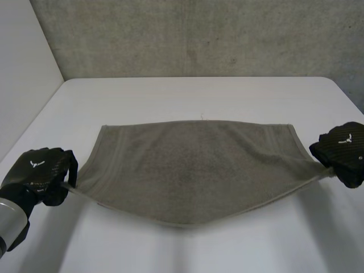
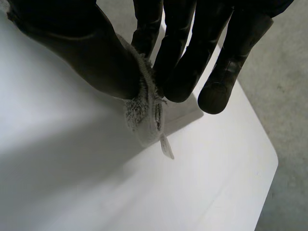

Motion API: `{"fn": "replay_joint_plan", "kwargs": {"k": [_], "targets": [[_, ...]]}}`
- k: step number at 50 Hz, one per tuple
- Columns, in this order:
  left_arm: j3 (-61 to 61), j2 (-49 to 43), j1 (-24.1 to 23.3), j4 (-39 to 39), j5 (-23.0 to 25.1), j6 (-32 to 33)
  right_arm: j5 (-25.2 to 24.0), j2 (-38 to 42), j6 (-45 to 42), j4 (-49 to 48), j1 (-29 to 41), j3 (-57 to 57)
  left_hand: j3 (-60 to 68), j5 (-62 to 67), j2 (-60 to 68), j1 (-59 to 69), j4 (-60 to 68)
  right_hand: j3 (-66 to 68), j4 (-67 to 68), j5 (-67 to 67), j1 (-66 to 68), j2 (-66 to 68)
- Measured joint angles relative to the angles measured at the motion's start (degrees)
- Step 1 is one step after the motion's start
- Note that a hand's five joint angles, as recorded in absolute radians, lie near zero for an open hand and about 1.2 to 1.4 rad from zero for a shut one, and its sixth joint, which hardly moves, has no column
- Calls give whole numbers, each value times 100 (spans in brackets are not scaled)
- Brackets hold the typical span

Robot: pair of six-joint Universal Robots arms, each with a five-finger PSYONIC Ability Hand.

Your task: Fold the towel.

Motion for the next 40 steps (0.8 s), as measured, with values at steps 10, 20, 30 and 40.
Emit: {"fn": "replay_joint_plan", "kwargs": {"k": [10,20,30,40], "targets": [[750,-1233,128,777,237,-169,84,1624,207,-680,209,-960,0,0,0,0,0,0,0,0,0,0],[3021,-3744,-449,1140,-428,-752,635,3715,453,-1282,916,-2873,0,0,0,0,0,27,0,37,5,0],[5234,-5505,-879,1012,-1100,-881,1149,5205,947,-1879,1235,-4744,0,0,0,0,0,27,0,36,6,0],[6891,-6586,-1011,733,-1388,-830,1369,6276,962,-1987,1331,-6299,0,0,0,0,0,27,0,36,6,0]]}}
